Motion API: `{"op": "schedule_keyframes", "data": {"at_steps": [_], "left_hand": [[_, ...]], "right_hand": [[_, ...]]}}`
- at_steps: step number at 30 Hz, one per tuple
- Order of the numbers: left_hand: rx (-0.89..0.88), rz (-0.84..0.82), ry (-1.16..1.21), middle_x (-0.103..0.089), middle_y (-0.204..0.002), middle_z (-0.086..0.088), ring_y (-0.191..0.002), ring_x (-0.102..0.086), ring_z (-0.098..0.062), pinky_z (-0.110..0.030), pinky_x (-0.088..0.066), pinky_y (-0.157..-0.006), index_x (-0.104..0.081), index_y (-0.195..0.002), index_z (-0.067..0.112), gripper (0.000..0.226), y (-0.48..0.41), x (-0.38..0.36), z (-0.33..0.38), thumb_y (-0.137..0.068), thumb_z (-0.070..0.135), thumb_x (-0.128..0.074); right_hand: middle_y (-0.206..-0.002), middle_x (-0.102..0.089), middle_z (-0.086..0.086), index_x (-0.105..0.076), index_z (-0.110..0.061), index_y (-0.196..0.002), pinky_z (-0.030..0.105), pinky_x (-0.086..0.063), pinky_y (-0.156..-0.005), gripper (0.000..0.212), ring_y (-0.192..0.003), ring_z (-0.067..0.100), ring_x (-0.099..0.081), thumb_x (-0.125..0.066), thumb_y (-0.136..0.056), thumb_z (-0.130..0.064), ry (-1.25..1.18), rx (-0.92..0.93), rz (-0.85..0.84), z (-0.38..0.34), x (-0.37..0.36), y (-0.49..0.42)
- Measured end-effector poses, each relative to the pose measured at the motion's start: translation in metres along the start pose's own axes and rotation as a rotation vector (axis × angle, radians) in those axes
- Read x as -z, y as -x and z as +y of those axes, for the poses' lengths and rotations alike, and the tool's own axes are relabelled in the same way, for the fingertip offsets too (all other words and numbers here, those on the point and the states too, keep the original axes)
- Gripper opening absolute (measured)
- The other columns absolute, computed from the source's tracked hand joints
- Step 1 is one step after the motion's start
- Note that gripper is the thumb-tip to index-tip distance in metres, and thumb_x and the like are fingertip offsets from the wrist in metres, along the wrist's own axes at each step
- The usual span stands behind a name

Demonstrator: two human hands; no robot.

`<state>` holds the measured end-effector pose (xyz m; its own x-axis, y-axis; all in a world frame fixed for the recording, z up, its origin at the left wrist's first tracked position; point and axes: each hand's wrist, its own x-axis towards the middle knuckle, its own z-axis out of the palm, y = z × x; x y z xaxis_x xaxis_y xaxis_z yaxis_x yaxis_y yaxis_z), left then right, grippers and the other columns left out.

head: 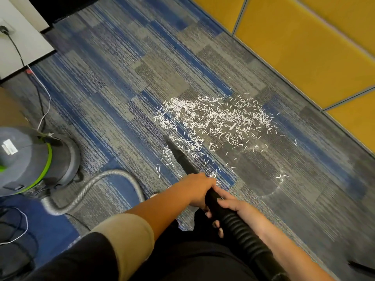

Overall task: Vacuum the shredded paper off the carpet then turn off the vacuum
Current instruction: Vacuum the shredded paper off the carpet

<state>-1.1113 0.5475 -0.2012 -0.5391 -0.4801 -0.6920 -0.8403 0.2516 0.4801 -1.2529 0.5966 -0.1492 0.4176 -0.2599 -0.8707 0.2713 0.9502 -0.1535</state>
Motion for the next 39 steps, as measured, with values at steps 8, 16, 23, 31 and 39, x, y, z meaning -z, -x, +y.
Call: {"op": "schedule_keyframes", "data": {"at_steps": [8, 16, 23, 31, 39], "left_hand": [[0.040, 0.043, 0.001, -0.044, -0.116, -0.008, -0.102, -0.057, -0.033, -0.044, -0.048, -0.090, -0.047, -0.115, 0.022, 0.044, -0.013, 0.011, -0.011, -0.078, 0.034, -0.070], [0.174, 0.102, 0.137, -0.022, -0.146, -0.009, -0.113, -0.054, -0.037, -0.043, -0.048, -0.088, -0.040, -0.128, 0.021, 0.048, -0.001, 0.022, -0.041, -0.085, 0.015, -0.062], [0.127, 0.171, 0.220, -0.017, -0.154, -0.002, -0.124, -0.047, -0.034, -0.046, -0.045, -0.096, -0.032, -0.139, 0.028, 0.063, 0.016, 0.029, -0.051, -0.086, 0.012, -0.062], [0.059, 0.163, 0.218, -0.047, -0.124, 0.002, -0.101, -0.056, -0.022, -0.035, -0.046, -0.078, -0.041, -0.121, 0.024, 0.051, 0.035, 0.020, -0.077, -0.080, 0.011, -0.068], [0.103, 0.227, 0.260, -0.051, -0.124, 0.001, -0.106, -0.055, -0.023, -0.032, -0.043, -0.082, -0.042, -0.123, 0.020, 0.043, 0.025, 0.037, -0.065, -0.086, 0.011, -0.062]], "right_hand": [[-0.076, -0.056, 0.020, -0.042, -0.040, -0.135, 0.030, -0.050, -0.043, 0.055, -0.047, 0.026, -0.055, -0.046, -0.089, -0.009, -0.010, 0.000, -0.017, -0.016, 0.000, -0.021], [-0.074, -0.055, 0.019, -0.040, -0.036, -0.137, 0.028, -0.050, -0.043, 0.050, -0.047, 0.024, -0.055, -0.040, -0.096, -0.008, 0.113, 0.053, -0.068, -0.031, -0.025, -0.050], [-0.077, -0.054, 0.021, -0.038, -0.024, -0.133, 0.031, -0.051, -0.041, 0.043, -0.044, 0.025, -0.056, -0.043, -0.094, -0.005, 0.135, 0.109, -0.023, -0.037, -0.037, -0.066], [-0.073, -0.055, 0.022, -0.046, -0.021, -0.123, 0.030, -0.050, -0.040, 0.033, -0.044, 0.025, -0.056, -0.043, -0.095, -0.004, 0.128, 0.107, -0.026, -0.010, -0.058, -0.080], [-0.072, -0.052, 0.022, -0.046, -0.016, -0.121, 0.030, -0.050, -0.037, 0.032, -0.040, 0.025, -0.055, -0.038, -0.095, -0.001, 0.192, 0.106, -0.082, -0.043, -0.053, -0.085]]}}
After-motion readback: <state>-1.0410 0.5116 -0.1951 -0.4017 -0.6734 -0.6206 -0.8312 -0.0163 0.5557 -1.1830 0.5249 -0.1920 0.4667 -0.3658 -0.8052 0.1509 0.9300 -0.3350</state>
